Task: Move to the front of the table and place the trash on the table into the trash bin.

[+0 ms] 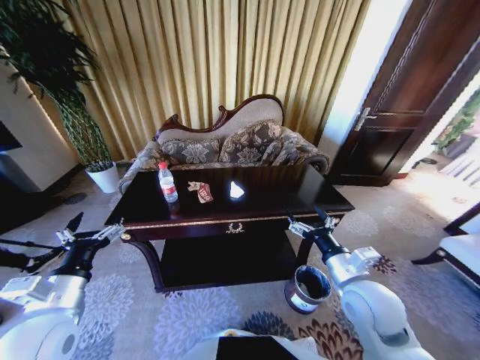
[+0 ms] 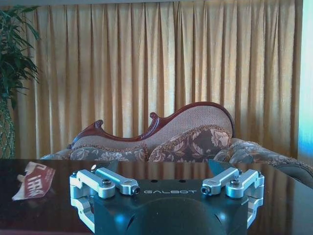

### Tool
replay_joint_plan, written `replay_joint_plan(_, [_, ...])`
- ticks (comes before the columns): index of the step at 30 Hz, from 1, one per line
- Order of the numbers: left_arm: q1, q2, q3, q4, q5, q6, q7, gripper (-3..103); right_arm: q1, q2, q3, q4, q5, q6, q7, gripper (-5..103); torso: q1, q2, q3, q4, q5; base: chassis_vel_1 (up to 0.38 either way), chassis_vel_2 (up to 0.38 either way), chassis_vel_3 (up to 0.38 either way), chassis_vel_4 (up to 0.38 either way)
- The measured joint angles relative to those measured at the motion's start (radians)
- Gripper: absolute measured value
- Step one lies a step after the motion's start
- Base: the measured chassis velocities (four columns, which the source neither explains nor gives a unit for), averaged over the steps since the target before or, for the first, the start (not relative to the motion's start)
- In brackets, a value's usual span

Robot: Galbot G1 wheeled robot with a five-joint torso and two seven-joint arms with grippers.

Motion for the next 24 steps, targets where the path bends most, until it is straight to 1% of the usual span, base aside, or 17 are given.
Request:
replay_joint_plan(9, [0.001,-0.001,0.002,0.0,0.001,-0.001,0.0,100,-0.003,-0.005,-0.006,-0.001,0.0,0.002,-0.011,100,0.001,0.0,0.0,0.0001,0.0001,-0.154,0.147,0.151,-0.156])
replay_joint_plan(11, [0.002,-0.001,0.003,0.0,0.002,-0.001,0.001,100,-0.009,-0.016,-0.006,0.005,0.002,0.001,-0.036,100,0.001,-0.001,0.0,0.0,0.0001,-0.095,0.091,0.078,-0.091])
replay_joint_plan(14, [0.009,-0.001,0.003,0.0,0.003,-0.003,0.001,100,-0.006,-0.05,-0.008,0.006,0.044,-0.025,-0.043,100,0.001,0.0,0.0,-0.0003,-0.0001,-0.016,0.015,0.018,-0.014])
replay_joint_plan(15, [0.009,-0.001,0.003,0.0,0.003,-0.003,0.001,100,-0.006,-0.05,-0.008,0.006,0.044,-0.025,-0.043,100,0.001,0.0,0.0,-0.0003,-0.0001,0.0,0.0,0.0,0.0])
replay_joint_plan(18, [0.027,-0.004,0.004,0.0,0.004,-0.014,0.001,100,0.031,-0.103,-0.016,-0.006,0.105,-0.062,-0.033,100,0.0,0.0,0.0,0.0,0.0001,0.0,0.0,0.0,0.0])
replay_joint_plan(19, [0.034,-0.005,0.004,0.0,0.005,-0.021,0.001,100,0.052,-0.13,-0.028,-0.012,0.131,-0.071,-0.02,100,0.0,0.0,0.0,0.0004,0.0002,0.0,0.0,0.0,0.0])
replay_joint_plan(20, [0.038,-0.005,0.003,0.0,0.005,-0.025,0.001,100,0.07,-0.153,-0.04,-0.019,0.154,-0.079,-0.008,100,-0.001,0.0,0.0,0.0,0.0002,0.0,0.0,0.0,0.0])
replay_joint_plan(21, [0.038,-0.005,0.003,0.0,0.005,-0.025,0.001,100,0.07,-0.153,-0.04,-0.019,0.154,-0.079,-0.008,100,-0.001,0.0,0.0,0.0,0.0002,0.0,0.0,0.0,0.0])
replay_joint_plan(24, [0.04,-0.01,-0.004,0.0,0.002,-0.029,0.0,100,0.144,-0.208,-0.087,-0.06,0.192,-0.099,0.008,100,0.0,0.0,0.0,0.0,0.0002,0.0,0.0,0.0,0.0])
